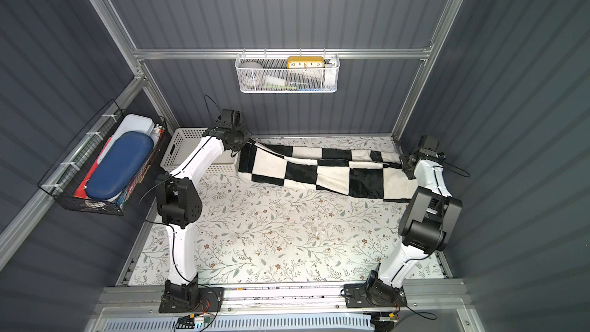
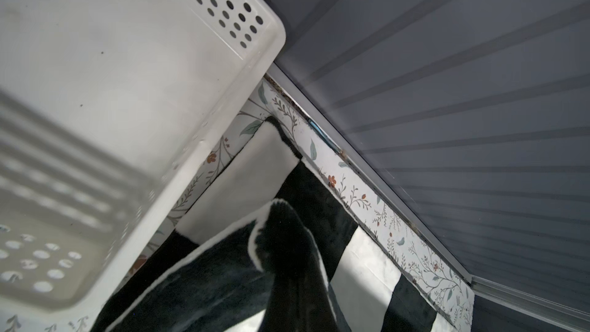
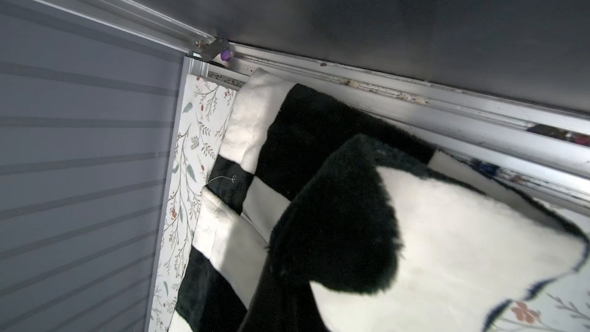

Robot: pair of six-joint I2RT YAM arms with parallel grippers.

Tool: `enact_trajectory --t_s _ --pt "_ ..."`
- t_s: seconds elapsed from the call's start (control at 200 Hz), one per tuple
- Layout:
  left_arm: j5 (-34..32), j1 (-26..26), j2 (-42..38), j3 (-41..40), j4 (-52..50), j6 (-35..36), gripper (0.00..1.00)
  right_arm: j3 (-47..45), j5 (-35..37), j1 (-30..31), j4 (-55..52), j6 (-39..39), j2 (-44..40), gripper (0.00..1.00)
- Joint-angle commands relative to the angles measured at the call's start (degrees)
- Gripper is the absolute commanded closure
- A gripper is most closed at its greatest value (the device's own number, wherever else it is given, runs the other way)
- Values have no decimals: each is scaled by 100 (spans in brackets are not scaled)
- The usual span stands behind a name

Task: Roll up the pillowcase
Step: Fold the pillowcase at the center of the board, then adjust the pillowcase at the center of the board.

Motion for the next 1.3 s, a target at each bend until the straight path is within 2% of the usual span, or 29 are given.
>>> enact_trajectory --t_s 0.0,0.24,0.635,0.815,0.845,0.85,0.86,0.88,0.895,0.925,0.945,0.955,0.965,1.046,1.076,1.116,1.216,1.296 --pt "-179 80 253 495 234 294 100 453 173 -4 351 159 409 100" --pt "-223 107 1086 1402 126 301 100 1178 156 62 613 137 1199 100" --pt "-173 272 1649 1623 580 446 100 2605 54 189 555 58 2406 100" --pt "80 335 2019 1898 796 496 100 2610 27 209 542 180 2570 100" --pt "149 340 2073 1898 870 516 87 2640 21 223 521 209 2628 92" --pt "161 342 2086 1903 872 510 85 2647 21 224 507 215 2637 89" --pt "180 343 2113 1911 874 494 75 2666 28 224 492 224 2650 83" --pt "223 344 2151 1923 885 463 61 2698 31 239 476 216 2673 66" --pt "263 352 2165 1912 926 453 53 2724 17 248 473 206 2698 60" --pt "361 353 2198 1841 1132 507 34 2807 1 263 407 131 2732 54" --pt "400 353 2218 1806 1228 531 19 2862 24 274 342 93 2744 50" --pt "414 353 2231 1808 1257 525 6 2878 46 281 336 77 2743 47" --pt "435 353 2244 1817 1271 513 2 2887 71 280 335 64 2742 45" --pt "537 362 2306 1938 1502 750 1 2926 86 295 353 18 2702 37" --pt "482 362 2296 2006 1474 750 1 2913 32 295 410 -15 2659 27" --pt "509 385 2225 2008 1625 869 1 2899 -1 302 430 -68 2609 24" --pt "392 370 1881 1895 1783 1112 1 2663 -221 311 471 -135 2320 24" --pt "542 353 1541 1546 1794 1213 1 2406 -642 409 325 -206 2089 36"
